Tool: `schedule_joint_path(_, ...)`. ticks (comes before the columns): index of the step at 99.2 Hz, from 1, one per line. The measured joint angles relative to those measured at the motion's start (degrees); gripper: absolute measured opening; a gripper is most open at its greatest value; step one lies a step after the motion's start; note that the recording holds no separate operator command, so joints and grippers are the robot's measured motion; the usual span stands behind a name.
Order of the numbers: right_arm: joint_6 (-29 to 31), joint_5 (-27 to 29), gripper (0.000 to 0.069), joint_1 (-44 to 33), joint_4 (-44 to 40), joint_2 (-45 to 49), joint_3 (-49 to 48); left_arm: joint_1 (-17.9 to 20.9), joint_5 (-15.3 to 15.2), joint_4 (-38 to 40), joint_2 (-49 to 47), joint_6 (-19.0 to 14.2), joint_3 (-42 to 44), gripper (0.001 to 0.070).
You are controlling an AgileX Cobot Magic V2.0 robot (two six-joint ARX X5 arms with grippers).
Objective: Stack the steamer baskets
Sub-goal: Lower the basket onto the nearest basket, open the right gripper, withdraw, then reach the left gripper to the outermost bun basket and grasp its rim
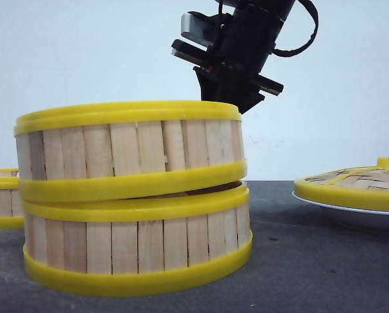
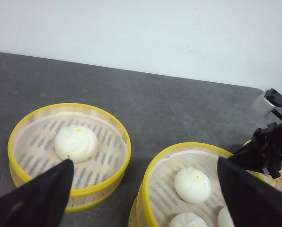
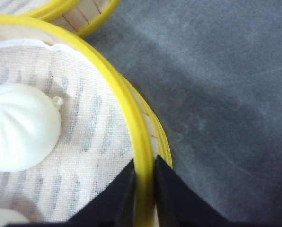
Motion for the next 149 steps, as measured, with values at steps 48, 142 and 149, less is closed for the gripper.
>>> schedule_joint_path(48,-2.1,3.2,0.0034,0.0,-3.3,1.2,0.2,0.0,0.0,0.0,0.0,0.0,0.0,0.0594)
schedule_joint_path(142,-4.7,13.5,0.0394,1.5,2.5,-32.7,0.0,0.0,-0.4,0.2,0.5,0.0,0.0,0.0594)
schedule_joint_path(149,-5.0,14.8,0.0394,2.1,2.2,-37.1,-0.2,0.0,-0.4,0.8,1.0,0.0,0.0,0.0594)
